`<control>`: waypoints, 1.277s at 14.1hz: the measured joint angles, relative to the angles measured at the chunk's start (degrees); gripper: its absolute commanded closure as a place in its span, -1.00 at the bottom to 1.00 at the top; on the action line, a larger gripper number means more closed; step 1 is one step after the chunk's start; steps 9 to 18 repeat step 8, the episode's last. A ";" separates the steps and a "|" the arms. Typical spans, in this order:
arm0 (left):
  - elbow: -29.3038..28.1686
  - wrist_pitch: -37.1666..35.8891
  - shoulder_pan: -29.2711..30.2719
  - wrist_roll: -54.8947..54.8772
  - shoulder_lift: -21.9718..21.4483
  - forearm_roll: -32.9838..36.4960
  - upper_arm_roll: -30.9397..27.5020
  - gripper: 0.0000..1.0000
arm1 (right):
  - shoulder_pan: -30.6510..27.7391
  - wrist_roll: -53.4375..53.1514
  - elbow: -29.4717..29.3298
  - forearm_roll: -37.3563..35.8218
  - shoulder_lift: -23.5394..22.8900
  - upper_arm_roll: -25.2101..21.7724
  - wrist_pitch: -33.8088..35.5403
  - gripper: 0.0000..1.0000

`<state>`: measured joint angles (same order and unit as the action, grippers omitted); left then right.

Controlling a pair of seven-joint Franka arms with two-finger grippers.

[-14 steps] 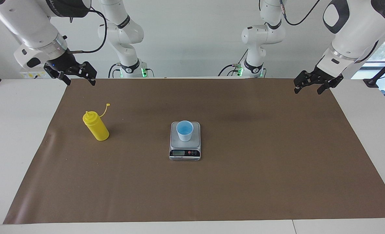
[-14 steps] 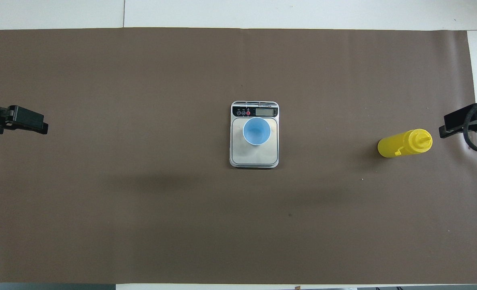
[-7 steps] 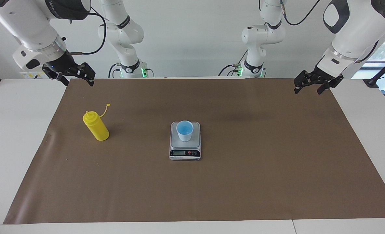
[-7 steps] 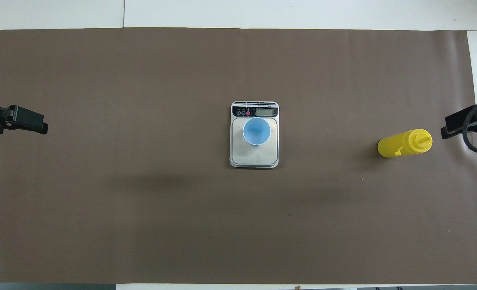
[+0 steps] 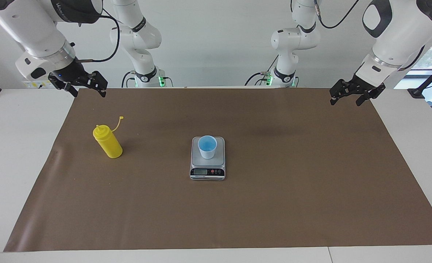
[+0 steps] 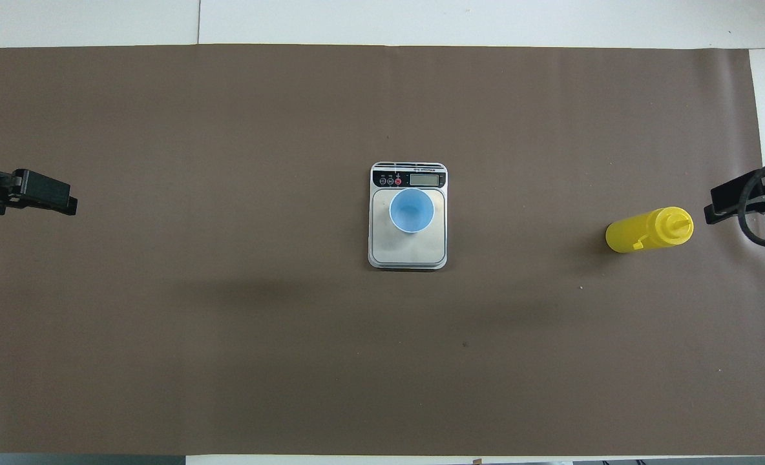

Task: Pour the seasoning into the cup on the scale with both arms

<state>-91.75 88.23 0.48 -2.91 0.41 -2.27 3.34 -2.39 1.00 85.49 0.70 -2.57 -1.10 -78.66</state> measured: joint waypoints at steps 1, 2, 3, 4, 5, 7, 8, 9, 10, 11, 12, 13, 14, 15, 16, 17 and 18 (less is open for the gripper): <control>0.00 0.00 0.00 0.00 0.00 0.00 0.00 -1.00 | 0.00 0.94 0.00 -0.03 0.00 0.15 -0.05 -1.00; 0.00 0.00 0.00 0.00 0.00 0.00 0.00 -1.00 | -0.03 1.76 0.00 -0.07 0.00 0.27 -0.11 -1.00; 0.00 0.00 0.00 0.00 0.00 0.00 0.00 -1.00 | -0.08 2.06 0.00 -0.09 0.00 0.41 -0.12 -1.00; 0.00 0.00 0.00 0.00 0.00 0.00 0.00 -1.00 | -0.13 2.09 0.00 -0.12 0.00 0.54 -0.35 -1.00; 0.00 0.00 0.00 0.00 0.00 0.00 0.00 -1.00 | -0.15 2.10 -0.01 -0.14 0.00 0.60 -1.18 -1.00; 0.00 0.00 0.00 0.00 0.00 0.00 0.00 -1.00 | -0.18 2.12 -0.01 -0.15 0.00 0.74 -2.81 -1.00; 0.00 0.00 0.00 0.00 0.00 0.00 0.00 -1.00 | -0.19 2.14 -0.01 -0.15 0.00 0.90 -3.01 -1.00; 0.00 0.00 0.00 0.00 0.00 0.00 0.00 -1.00 | -0.19 2.14 -0.01 -0.15 0.00 0.90 -3.01 -1.00; 0.00 0.00 0.00 0.00 0.00 0.00 0.00 -1.00 | -0.19 2.14 -0.01 -0.15 0.00 0.90 -3.01 -1.00; 0.00 0.00 0.00 0.00 0.00 0.00 0.00 -1.00 | -0.19 2.14 -0.01 -0.15 0.00 0.90 -3.01 -1.00; 0.00 0.00 0.00 0.00 0.00 0.00 0.00 -1.00 | -0.19 2.14 -0.01 -0.15 0.00 0.90 -3.01 -1.00; 0.00 0.00 0.00 0.00 0.00 0.00 0.00 -1.00 | -0.19 2.14 -0.01 -0.15 0.00 0.90 -3.01 -1.00; 0.00 0.00 0.00 0.00 0.00 0.00 0.00 -1.00 | -0.19 2.14 -0.01 -0.15 0.00 0.90 -3.01 -1.00; 0.00 0.00 0.00 0.00 0.00 0.00 0.00 -1.00 | -0.19 2.14 -0.01 -0.15 0.00 0.90 -3.01 -1.00; 0.00 0.00 0.00 0.00 0.00 0.00 0.00 -1.00 | -0.19 2.14 -0.01 -0.15 0.00 0.90 -3.01 -1.00; 0.00 0.00 0.00 0.00 0.00 0.00 0.00 -1.00 | -0.19 2.14 -0.01 -0.15 0.00 0.90 -3.01 -1.00; 0.00 0.00 0.00 0.00 0.00 0.00 0.00 -1.00 | -0.19 2.14 -0.01 -0.15 0.00 0.90 -3.01 -1.00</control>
